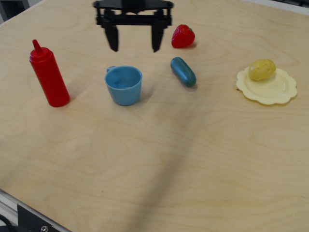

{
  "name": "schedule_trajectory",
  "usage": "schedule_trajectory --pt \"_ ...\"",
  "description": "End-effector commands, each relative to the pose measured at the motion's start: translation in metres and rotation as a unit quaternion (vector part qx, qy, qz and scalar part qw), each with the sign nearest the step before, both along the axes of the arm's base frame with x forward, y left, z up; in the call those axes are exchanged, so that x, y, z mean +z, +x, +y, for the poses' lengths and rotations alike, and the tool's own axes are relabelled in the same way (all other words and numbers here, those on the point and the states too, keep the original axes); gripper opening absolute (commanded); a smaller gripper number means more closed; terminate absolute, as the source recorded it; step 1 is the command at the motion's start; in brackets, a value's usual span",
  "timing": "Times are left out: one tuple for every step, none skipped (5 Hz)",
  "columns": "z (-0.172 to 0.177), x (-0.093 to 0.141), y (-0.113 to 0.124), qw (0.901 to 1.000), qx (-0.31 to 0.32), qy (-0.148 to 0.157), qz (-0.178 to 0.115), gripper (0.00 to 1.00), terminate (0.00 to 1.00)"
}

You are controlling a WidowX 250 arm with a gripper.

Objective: Put cucumber in cup

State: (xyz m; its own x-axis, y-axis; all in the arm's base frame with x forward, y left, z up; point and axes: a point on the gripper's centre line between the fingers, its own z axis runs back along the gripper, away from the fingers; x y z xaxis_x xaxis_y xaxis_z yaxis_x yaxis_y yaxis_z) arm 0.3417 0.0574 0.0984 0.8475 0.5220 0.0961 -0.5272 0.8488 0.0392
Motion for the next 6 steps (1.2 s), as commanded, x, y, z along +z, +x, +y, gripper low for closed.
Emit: schedule_trajectory --pt "-0.003 -0.005 0.058 0.9984 0.022 -0.02 -0.047 1.0 0.0" --pt "-0.007 -0.027 0.074 0.9984 0.019 -0.026 -0.046 1.0 0.0" --pt "-0.015 -0.042 0.083 0.9983 0.011 -0.03 -0.05 1.0 0.0" --pt "-0.027 -0.043 0.086 0.9958 0.0 -0.042 -0.081 1.0 0.0" --pt "-0.035 -0.052 0.087 0.9976 -0.018 -0.038 -0.055 1.0 0.0" --pt "-0.035 -0.062 0.085 0.9981 -0.019 -0.045 -0.038 1.0 0.0"
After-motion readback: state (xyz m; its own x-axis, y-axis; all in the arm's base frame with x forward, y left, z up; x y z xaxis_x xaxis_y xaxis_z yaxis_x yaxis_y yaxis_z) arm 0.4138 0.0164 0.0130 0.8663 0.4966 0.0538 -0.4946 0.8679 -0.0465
